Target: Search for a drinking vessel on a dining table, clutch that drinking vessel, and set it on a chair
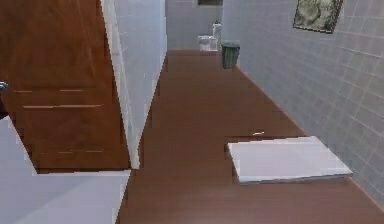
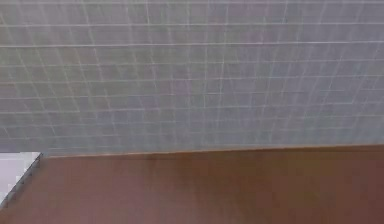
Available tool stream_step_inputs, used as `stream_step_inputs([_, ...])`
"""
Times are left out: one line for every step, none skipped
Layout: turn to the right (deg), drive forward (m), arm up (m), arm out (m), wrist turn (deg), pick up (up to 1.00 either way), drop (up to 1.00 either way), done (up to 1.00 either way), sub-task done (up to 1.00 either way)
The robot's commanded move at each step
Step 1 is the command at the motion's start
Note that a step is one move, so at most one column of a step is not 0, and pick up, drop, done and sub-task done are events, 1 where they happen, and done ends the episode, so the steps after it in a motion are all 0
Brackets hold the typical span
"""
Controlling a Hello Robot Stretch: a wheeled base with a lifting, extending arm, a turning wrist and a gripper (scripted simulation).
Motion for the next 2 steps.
stream_step_inputs([-42.0, 0.0, 0.0, 0.0, 0.0, 0.0, 0.0, 0.0, 0.0])
stream_step_inputs([0.0, 0.35, 0.0, 0.0, 0.0, 0.0, 0.0, 0.0, 0.0])
